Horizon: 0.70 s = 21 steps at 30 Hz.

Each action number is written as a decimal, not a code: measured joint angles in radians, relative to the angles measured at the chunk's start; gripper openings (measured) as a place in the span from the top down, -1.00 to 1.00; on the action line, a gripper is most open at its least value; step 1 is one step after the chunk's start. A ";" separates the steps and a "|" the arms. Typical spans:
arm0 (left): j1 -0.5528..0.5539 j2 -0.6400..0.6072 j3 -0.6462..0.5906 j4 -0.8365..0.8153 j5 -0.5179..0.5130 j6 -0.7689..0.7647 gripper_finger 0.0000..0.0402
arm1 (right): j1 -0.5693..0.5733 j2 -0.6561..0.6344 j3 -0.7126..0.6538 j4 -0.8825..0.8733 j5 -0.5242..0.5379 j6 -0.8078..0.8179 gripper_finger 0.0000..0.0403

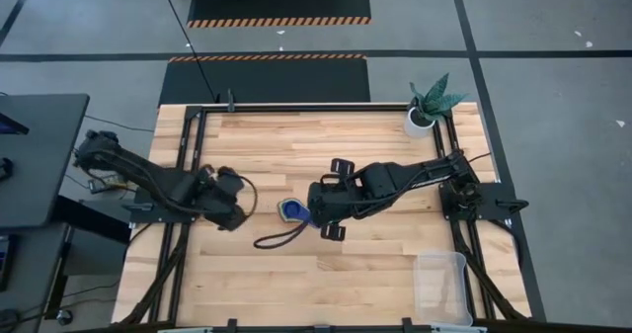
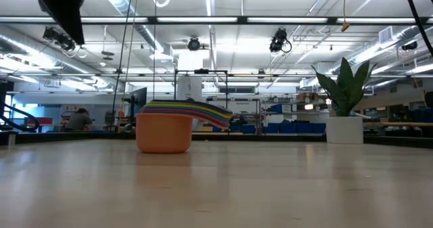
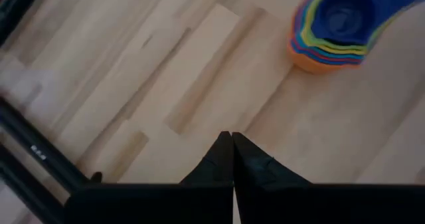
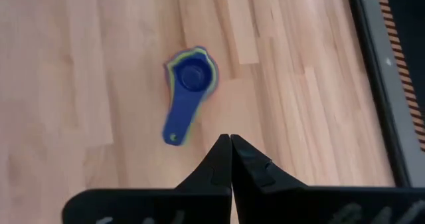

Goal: Nest measuring cups in basket
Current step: Put the nested measuring cups into the transparent bin

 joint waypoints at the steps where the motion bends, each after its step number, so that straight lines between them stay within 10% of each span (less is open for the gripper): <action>1: -0.013 -0.017 -0.014 -0.007 -0.011 -0.011 1.00 | 0.002 0.000 0.000 -0.010 0.010 0.004 1.00; 11: -0.160 -0.204 -0.275 -0.011 -0.062 -0.237 1.00 | 0.015 0.000 0.000 -0.076 0.064 0.049 1.00; 21: -0.300 -0.264 -0.379 0.009 -0.104 -0.115 1.00 | 0.022 0.000 -0.004 -0.078 0.098 0.027 1.00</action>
